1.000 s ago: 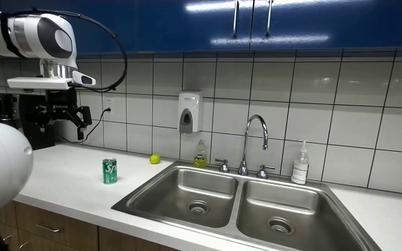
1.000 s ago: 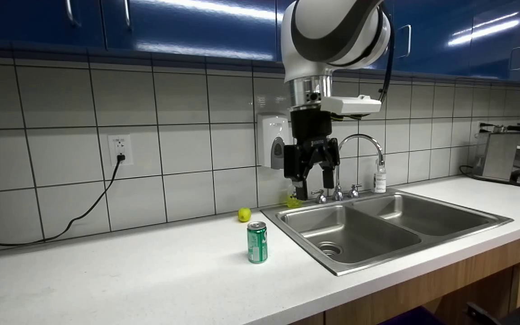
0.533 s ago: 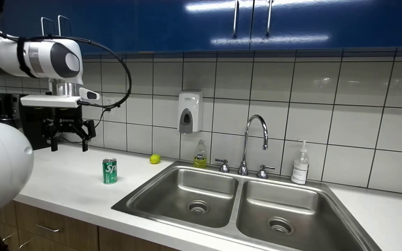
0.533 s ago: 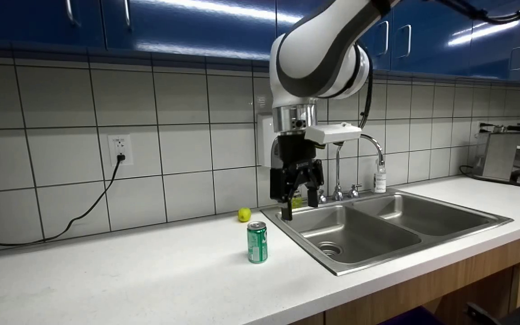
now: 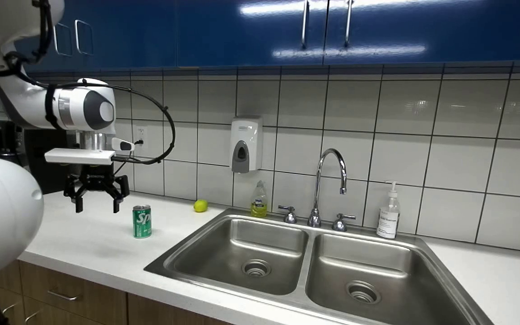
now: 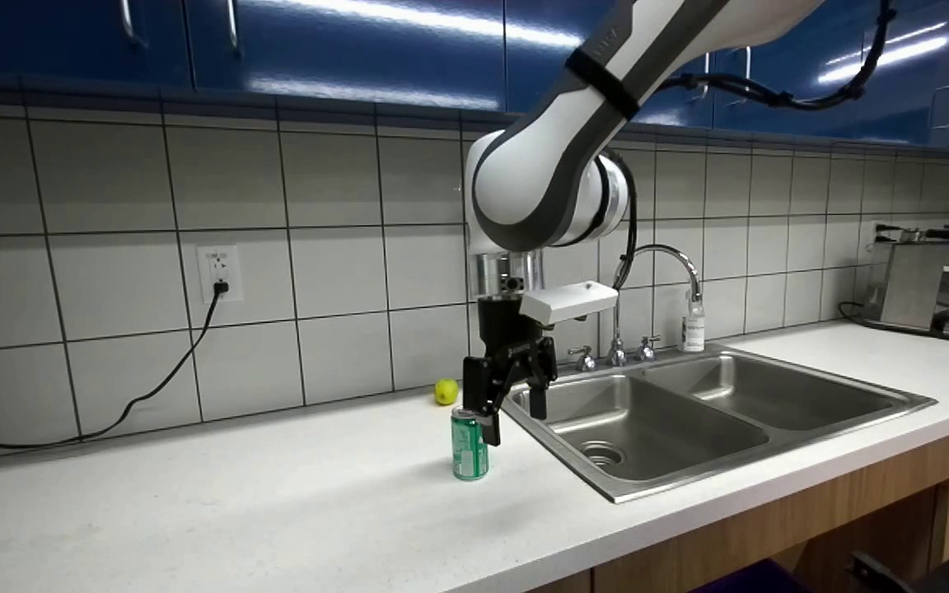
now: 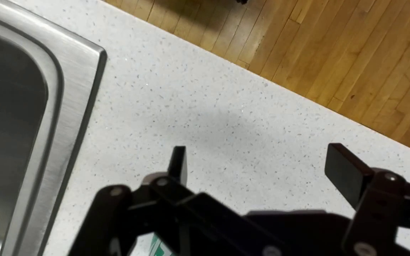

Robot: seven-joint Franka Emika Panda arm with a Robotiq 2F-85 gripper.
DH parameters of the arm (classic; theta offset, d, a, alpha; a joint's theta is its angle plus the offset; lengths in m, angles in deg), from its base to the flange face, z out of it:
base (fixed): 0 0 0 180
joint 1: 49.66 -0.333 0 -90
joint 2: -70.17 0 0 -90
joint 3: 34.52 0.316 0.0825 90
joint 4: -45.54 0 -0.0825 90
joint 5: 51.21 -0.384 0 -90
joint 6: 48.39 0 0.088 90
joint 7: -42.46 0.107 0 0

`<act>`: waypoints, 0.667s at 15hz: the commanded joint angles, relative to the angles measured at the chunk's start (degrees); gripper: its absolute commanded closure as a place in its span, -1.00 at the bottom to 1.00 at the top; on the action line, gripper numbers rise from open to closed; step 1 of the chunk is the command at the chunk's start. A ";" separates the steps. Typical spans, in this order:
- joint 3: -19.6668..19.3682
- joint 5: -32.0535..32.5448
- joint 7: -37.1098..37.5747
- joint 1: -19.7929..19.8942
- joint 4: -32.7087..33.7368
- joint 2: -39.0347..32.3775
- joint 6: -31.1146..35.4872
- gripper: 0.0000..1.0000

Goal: Put the green can in the sink on the left.

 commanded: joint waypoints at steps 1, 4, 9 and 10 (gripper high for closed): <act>-0.31 3.31 1.22 0.36 3.71 -5.51 1.89 -1.00; -1.16 5.16 1.52 0.48 6.28 -8.94 2.26 -1.00; -3.06 5.38 1.10 0.74 10.91 -13.87 2.80 -1.00; -3.38 5.41 1.02 0.76 11.72 -14.69 2.95 -1.00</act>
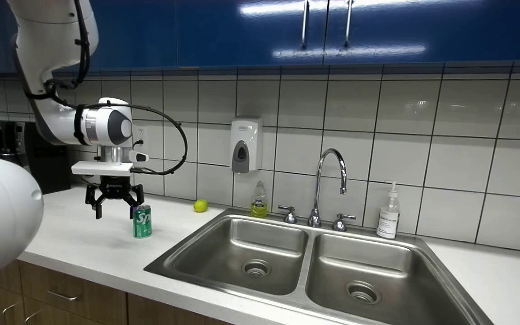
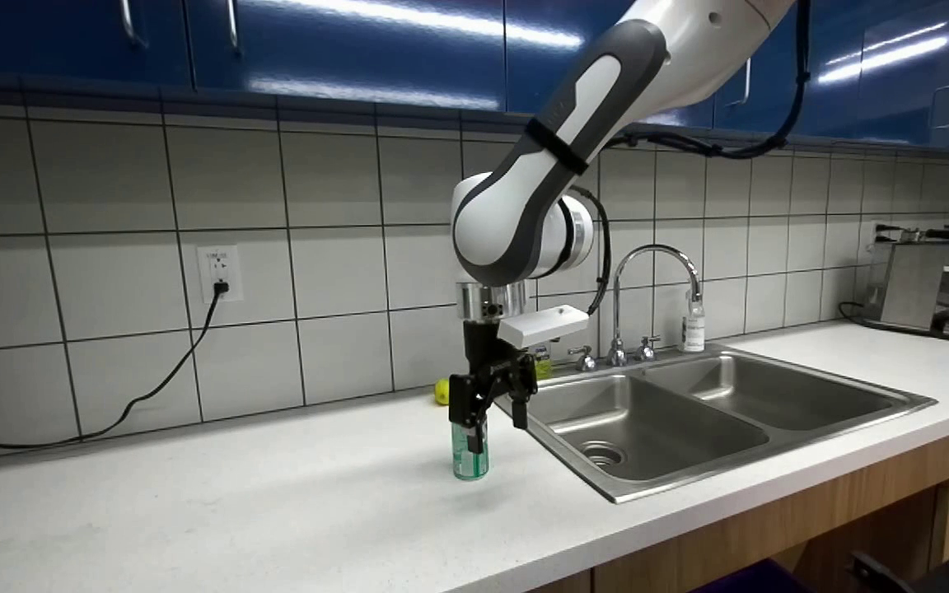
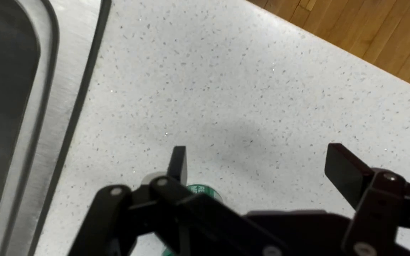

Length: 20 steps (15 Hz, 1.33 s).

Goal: Put the green can in the sink on the left.

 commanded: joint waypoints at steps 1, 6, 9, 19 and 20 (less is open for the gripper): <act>-0.79 1.41 0.72 0.59 4.46 -3.86 0.21 -1.00; -2.04 1.46 0.59 0.58 8.80 -7.60 0.09 -1.00; -2.47 1.49 0.54 0.50 11.03 -9.37 -0.05 -1.00; -3.81 2.80 1.13 -0.14 17.78 -14.61 -0.62 -1.00; -3.80 2.91 1.06 -0.19 18.39 -15.12 -0.69 -1.00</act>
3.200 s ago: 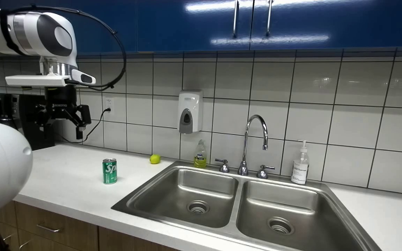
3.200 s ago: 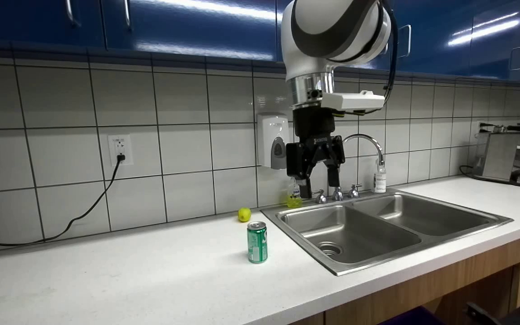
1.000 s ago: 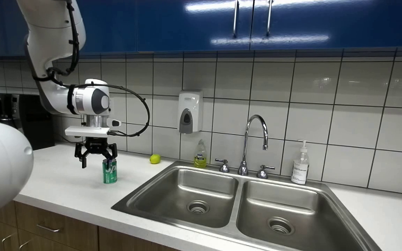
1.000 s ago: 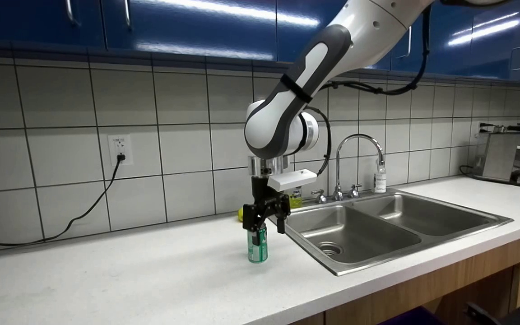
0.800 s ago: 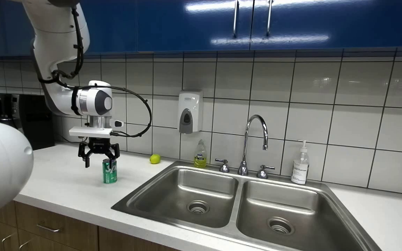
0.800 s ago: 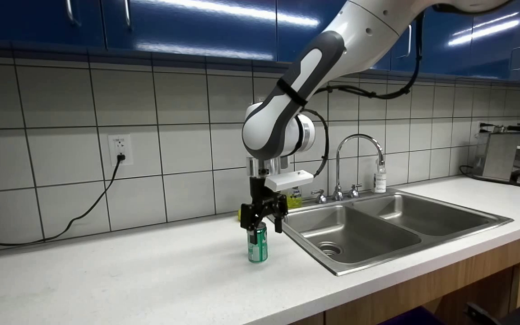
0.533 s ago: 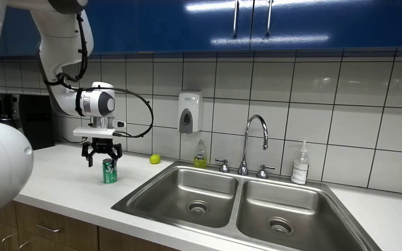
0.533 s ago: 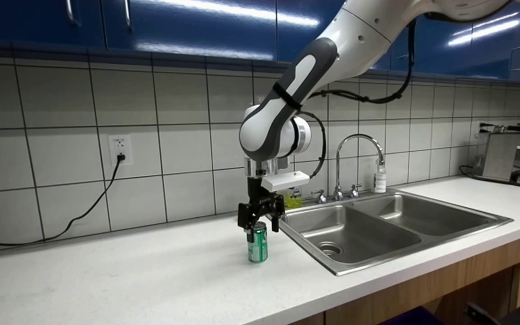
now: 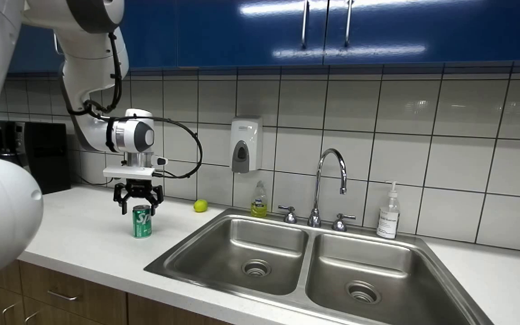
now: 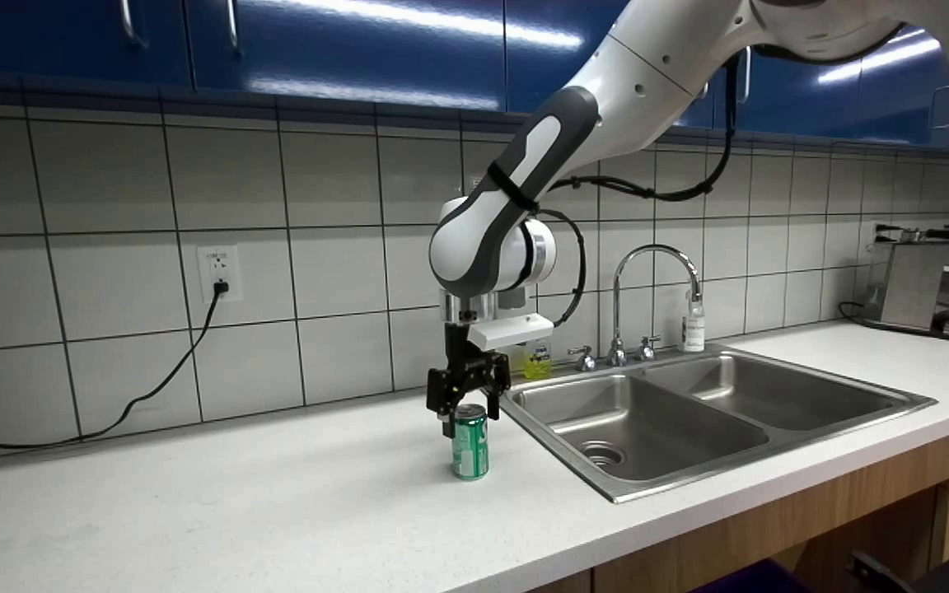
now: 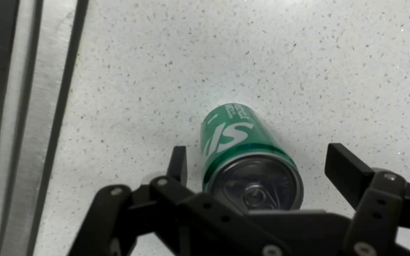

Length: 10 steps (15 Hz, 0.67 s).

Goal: Put the green can in the sink on the left.

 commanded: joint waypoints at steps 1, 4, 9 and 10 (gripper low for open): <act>-0.38 2.22 1.20 -0.47 3.66 -2.61 -0.91 -1.00; -0.66 2.95 1.64 -0.77 5.21 -3.91 -1.49 -1.00; -1.54 3.60 2.51 -1.13 6.72 -5.07 -2.84 -1.00; -1.73 3.77 2.83 -1.22 6.94 -5.18 -3.09 -1.00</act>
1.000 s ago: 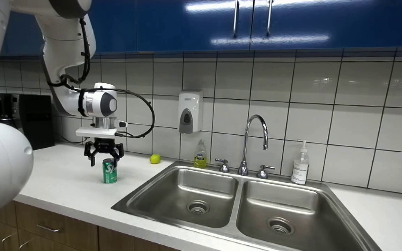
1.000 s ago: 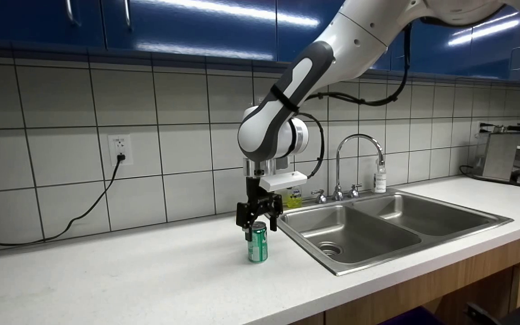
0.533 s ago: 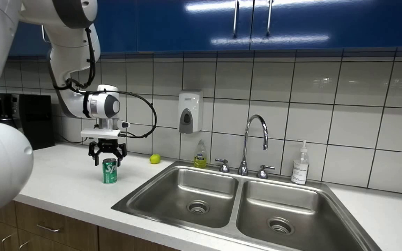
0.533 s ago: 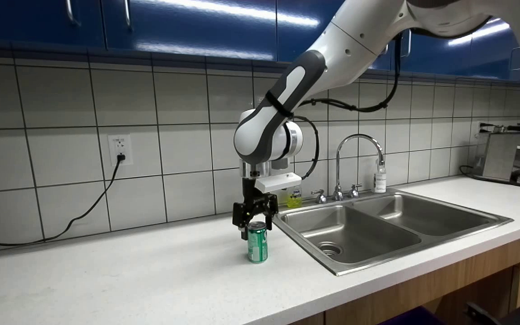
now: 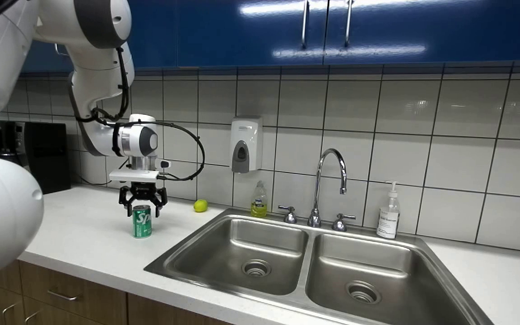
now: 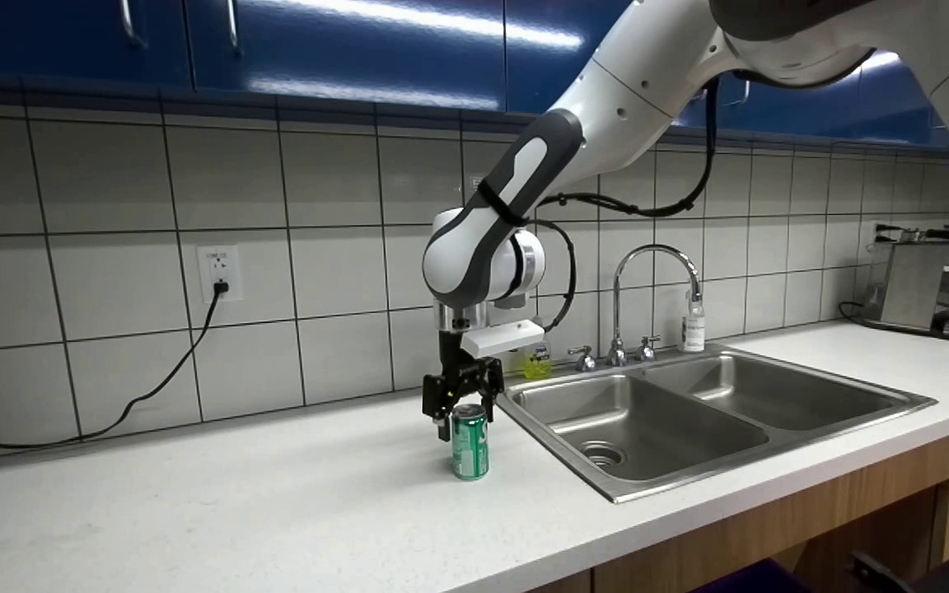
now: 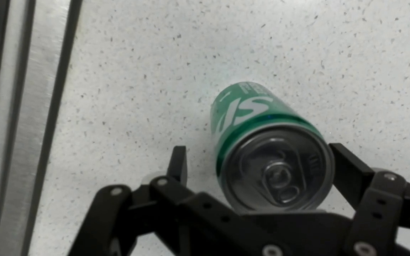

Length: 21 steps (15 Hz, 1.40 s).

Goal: Put the green can in the sink on the left.

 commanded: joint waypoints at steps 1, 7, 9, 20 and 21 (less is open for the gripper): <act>-0.98 1.99 2.58 -0.80 2.39 -0.86 -2.91 -1.00; -1.43 2.39 3.24 -1.00 3.02 -0.97 -5.72 -1.00; -1.34 2.28 3.41 -0.94 3.00 -1.01 -5.93 -0.85; -0.74 0.79 4.66 -0.76 1.77 0.57 -5.56 0.23; -0.68 0.65 5.08 -0.82 1.67 1.03 -6.06 0.23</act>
